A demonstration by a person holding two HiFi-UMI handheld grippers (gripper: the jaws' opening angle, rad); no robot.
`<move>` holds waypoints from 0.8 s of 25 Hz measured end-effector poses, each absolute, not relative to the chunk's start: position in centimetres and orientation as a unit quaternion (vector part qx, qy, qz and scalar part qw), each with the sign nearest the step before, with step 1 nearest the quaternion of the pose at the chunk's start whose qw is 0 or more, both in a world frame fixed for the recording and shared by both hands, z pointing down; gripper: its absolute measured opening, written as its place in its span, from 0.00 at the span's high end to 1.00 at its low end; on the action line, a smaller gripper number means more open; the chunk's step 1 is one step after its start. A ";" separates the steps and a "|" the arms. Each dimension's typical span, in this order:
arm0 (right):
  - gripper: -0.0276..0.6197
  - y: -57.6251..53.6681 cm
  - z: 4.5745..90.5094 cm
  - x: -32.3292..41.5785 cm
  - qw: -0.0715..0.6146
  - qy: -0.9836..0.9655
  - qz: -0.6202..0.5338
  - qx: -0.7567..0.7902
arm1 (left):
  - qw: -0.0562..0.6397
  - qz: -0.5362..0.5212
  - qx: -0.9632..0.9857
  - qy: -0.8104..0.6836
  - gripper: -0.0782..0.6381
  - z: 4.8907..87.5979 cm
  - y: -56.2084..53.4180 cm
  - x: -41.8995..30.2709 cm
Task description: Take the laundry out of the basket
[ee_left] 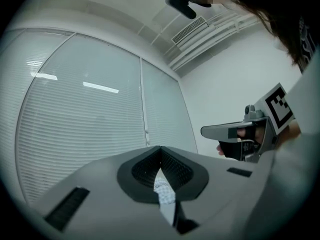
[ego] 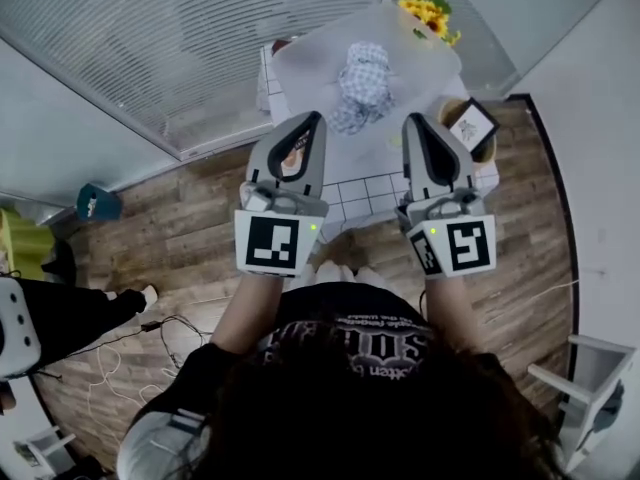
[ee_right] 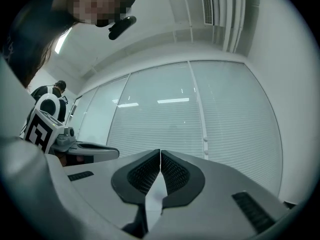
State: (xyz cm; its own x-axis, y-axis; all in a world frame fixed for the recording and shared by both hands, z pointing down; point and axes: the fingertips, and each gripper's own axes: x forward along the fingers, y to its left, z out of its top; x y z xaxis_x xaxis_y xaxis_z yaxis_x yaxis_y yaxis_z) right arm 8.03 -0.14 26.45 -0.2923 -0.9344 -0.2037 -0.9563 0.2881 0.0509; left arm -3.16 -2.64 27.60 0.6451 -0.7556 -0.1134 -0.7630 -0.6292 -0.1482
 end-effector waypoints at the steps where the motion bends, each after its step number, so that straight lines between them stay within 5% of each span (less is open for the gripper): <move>1: 0.91 -0.2 26.5 8.0 0.067 0.798 0.081 -0.593 | 0.090 0.021 -0.904 0.418 0.89 27.6 -2.7 -3.2; 20: 0.91 -1.1 26.9 8.2 0.066 0.775 0.085 -0.622 | 0.075 0.014 -0.921 0.383 0.89 29.0 -4.8 -3.5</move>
State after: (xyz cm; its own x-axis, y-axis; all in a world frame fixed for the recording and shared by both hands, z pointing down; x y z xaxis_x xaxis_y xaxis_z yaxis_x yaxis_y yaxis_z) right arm 8.16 -1.09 26.89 -0.2169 -0.9537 -0.2083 -0.9762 0.2110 0.0504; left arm -3.46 -4.81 28.97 0.7061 -0.7032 -0.0834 -0.7075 -0.6953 -0.1265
